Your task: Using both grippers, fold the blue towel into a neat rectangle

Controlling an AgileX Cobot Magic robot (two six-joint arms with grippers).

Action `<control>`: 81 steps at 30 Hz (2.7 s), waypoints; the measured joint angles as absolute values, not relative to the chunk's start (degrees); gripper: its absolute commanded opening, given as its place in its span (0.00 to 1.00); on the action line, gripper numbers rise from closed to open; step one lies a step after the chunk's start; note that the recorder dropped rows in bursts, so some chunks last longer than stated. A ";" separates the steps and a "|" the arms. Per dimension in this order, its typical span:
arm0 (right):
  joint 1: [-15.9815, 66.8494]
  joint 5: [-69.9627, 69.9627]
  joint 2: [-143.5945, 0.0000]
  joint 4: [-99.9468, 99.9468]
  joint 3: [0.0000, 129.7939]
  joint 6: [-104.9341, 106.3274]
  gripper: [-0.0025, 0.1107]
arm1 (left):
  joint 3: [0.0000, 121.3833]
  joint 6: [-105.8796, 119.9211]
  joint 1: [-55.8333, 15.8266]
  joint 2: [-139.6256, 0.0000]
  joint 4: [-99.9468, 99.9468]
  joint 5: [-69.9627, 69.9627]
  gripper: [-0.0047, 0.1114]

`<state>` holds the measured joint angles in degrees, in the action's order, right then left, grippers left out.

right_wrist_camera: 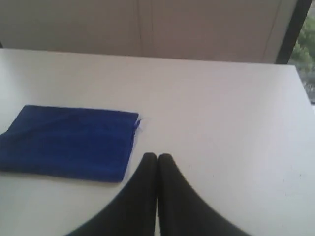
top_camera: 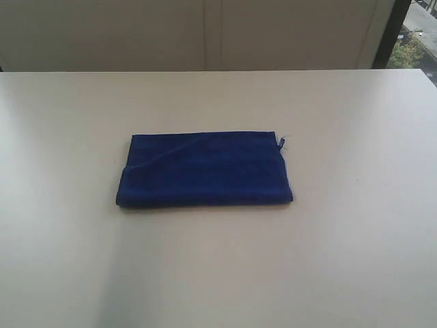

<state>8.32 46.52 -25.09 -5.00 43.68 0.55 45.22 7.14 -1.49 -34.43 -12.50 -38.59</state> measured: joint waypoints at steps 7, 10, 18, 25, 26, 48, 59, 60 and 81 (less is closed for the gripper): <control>8.32 25.67 -21.49 -2.53 30.30 0.55 0.02 | 33.66 7.52 -1.49 -33.62 -12.50 -23.60 0.04; 8.32 25.41 -21.49 -2.44 30.17 0.55 0.02 | 33.40 7.52 -1.49 -33.62 -12.50 -24.24 0.04; 8.32 25.30 -21.49 -2.44 30.17 0.55 0.02 | 33.40 7.58 -1.49 -33.62 -12.50 -24.27 0.04; 8.32 25.04 -21.08 -2.31 29.86 0.55 0.02 | 33.40 7.58 -1.49 -33.62 -12.50 -24.38 0.04; 8.32 24.93 -20.45 -2.31 29.49 0.55 0.02 | 33.40 7.58 -1.49 -33.62 -12.50 -24.38 0.04; -3.49 24.47 -0.30 -2.04 5.18 0.64 0.02 | 33.40 7.68 -1.49 -33.62 -12.50 -24.62 0.04; -3.66 21.70 -0.30 -1.83 0.35 0.64 0.02 | 33.40 7.68 -1.49 -33.62 -12.50 -24.62 0.04; -3.66 21.59 -0.30 -1.83 0.35 0.64 0.02 | 33.40 7.68 -1.49 -33.62 -12.50 -24.62 0.04; 0.54 20.89 -0.30 -1.61 0.35 0.64 0.02 | 33.40 7.68 -1.49 -33.62 -12.50 -24.62 0.04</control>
